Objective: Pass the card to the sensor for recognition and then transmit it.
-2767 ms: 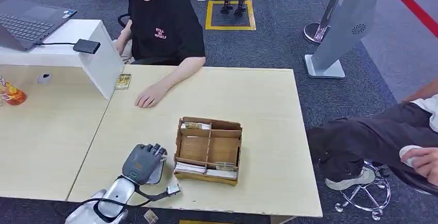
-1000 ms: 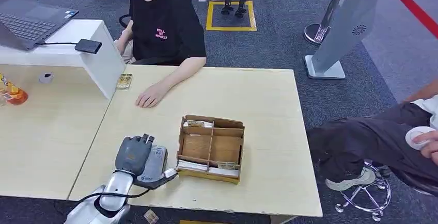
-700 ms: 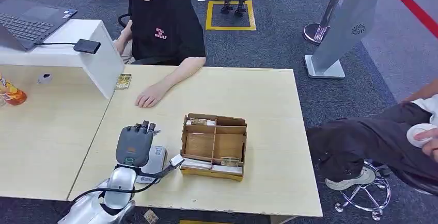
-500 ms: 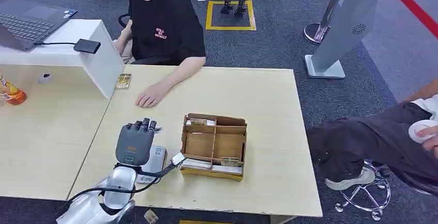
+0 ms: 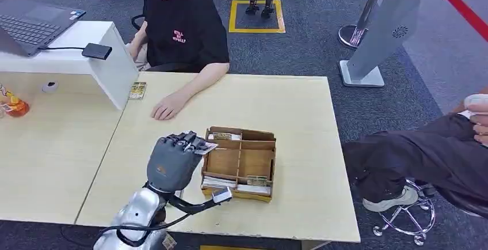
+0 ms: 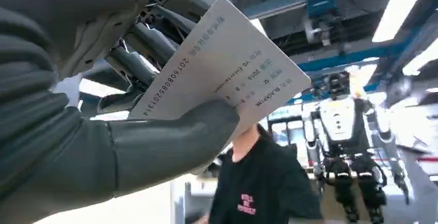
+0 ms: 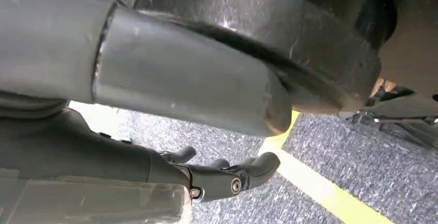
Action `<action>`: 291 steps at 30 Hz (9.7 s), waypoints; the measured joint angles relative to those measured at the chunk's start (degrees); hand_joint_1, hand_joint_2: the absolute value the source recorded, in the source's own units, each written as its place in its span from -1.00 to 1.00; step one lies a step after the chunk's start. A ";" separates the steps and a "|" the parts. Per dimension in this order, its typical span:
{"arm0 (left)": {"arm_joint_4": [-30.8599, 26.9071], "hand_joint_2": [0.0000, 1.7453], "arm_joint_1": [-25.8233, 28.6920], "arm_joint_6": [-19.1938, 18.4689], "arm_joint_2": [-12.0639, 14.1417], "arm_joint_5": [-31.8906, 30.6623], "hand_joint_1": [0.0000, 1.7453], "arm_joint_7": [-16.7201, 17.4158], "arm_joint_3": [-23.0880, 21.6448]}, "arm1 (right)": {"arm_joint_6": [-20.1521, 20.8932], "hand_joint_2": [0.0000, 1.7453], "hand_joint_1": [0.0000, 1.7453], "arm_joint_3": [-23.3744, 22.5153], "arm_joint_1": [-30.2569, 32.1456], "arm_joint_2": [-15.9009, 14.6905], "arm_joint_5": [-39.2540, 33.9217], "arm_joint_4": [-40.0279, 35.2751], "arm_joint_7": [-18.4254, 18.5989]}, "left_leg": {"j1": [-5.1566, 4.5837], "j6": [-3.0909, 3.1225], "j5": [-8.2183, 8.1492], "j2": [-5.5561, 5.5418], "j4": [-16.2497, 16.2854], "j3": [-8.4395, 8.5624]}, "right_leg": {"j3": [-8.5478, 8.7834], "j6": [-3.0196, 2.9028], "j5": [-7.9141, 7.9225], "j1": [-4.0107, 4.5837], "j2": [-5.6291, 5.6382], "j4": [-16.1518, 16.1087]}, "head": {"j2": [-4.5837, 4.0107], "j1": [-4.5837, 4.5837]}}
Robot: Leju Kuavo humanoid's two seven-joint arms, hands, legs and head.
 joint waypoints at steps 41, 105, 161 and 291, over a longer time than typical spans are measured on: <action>19.17 1.00 -17.07 0.49 -15.55 -1.28 1.00 4.01 16.67 | -0.92 -1.00 -1.00 7.32 -1.31 -1.68 2.03 3.76 0.00 | 0.03 0.02 0.09 -0.05 0.01 0.00 | 0.00 0.03 0.06 -0.01 -0.06 0.03 | 0.00 -0.04; -13.58 1.00 13.20 -19.46 -11.18 44.87 0.88 -14.46 6.15 | 2.25 -1.00 -1.00 1.66 1.22 -0.70 -3.21 -3.05 -1.38 | 0.01 0.05 0.01 -0.05 0.00 -0.04 | -0.01 0.10 -0.03 -0.01 -0.08 0.01 | 0.00 -0.07; 14.52 1.00 -12.36 -14.40 0.05 -2.17 -0.48 1.67 -14.52 | 0.11 -1.00 -1.00 1.77 -0.64 -4.22 2.03 3.32 -1.97 | 0.00 0.06 0.05 -0.04 0.00 -0.01 | -0.01 0.10 0.01 -0.01 -0.06 0.02 | 0.00 -0.07; 17.34 1.00 -30.94 -32.96 3.99 15.05 -0.64 -1.96 -19.42 | 0.79 -1.00 -1.00 4.00 -0.87 -5.95 0.85 4.63 -1.97 | 0.01 0.02 0.09 -0.04 0.01 -0.01 | -0.03 0.07 0.05 -0.01 -0.05 0.05 | 0.00 -0.07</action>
